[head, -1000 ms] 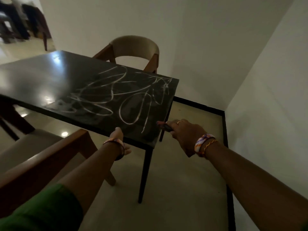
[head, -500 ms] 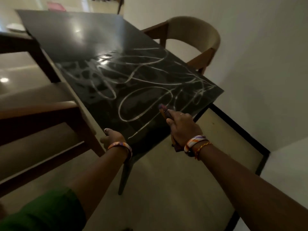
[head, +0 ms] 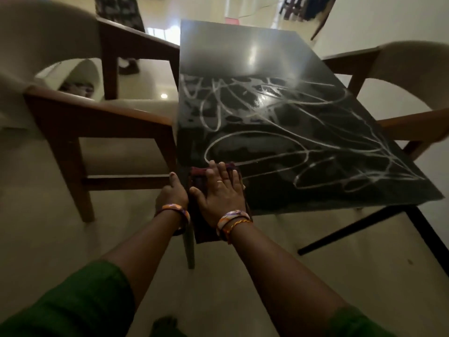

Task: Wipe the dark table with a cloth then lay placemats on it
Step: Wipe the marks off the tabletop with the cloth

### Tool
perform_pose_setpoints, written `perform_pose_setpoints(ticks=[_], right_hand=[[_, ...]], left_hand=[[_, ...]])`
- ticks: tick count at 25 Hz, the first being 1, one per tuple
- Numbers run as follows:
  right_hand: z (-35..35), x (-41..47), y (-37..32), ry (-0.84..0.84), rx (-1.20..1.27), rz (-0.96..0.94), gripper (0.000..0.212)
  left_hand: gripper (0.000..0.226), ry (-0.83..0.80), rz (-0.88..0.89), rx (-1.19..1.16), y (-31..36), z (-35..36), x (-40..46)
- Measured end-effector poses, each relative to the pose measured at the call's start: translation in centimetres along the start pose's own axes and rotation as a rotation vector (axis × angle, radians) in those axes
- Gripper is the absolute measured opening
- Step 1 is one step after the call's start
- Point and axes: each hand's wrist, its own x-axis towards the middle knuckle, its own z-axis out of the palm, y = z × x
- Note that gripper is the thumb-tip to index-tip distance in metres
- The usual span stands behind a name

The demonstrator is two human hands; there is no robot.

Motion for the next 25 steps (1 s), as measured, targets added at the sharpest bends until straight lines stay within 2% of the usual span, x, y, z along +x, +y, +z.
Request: perform_pose_setpoints(ticks=[3,6,8,9,11,13,15,17,19,21,23,25], right_hand=[[-1.7,-1.1,6.7,0.115,-0.071,0.121,0.063],[-5.1,-2.3,14.4,0.087,-0.188,0.445,0.066],[-5.5,-2.7,15.2,0.093,-0.234,0.528,0.066],[-4.7,-2.7,13.5,0.133,-0.22,0.467,0.065],[-2.2,-2.1,7.6,0.175,-0.081,0.208,0.061],[-0.2,-2.0,1.8,0.101,0.024,-0.013,0.054],[-0.2,-1.7,0.9,0.073,0.022,-0.118,0.05],[-1.5,-1.6,4.9,0.143,-0.03,-0.081,0.049],[-3.4,-2.1,10.6,0.216,-0.096,0.087,0.053],[-5.4,-3.2,14.9,0.213,-0.161,0.295,0.064],[-5.5,-3.2,14.1,0.197,-0.219,0.393,0.069],[-3.2,-1.8,9.3,0.201,-0.22,0.274,0.059]], left_hand=[[0.067,-0.006,0.014,0.051,0.1,-0.1,-0.7],[0.067,-0.062,-0.028,0.021,0.2,0.2,-0.6],[0.067,-0.075,-0.034,-0.003,0.3,0.1,-0.3],[0.067,-0.082,-0.038,-0.006,0.4,0.1,-0.1],[0.067,-0.098,-0.041,-0.003,0.3,0.1,0.3],[0.068,-0.085,-0.033,0.01,0.3,0.2,0.5],[0.068,-0.095,-0.027,0.025,0.3,0.3,0.4],[0.067,-0.121,-0.042,0.005,0.4,0.1,0.4],[0.068,-0.142,-0.054,-0.003,0.4,-0.1,0.5],[0.067,-0.155,-0.047,-0.022,0.4,-0.1,0.6],[0.066,-0.157,-0.032,-0.024,0.3,0.0,0.8],[0.066,-0.167,-0.024,-0.028,0.3,-0.1,0.9]])
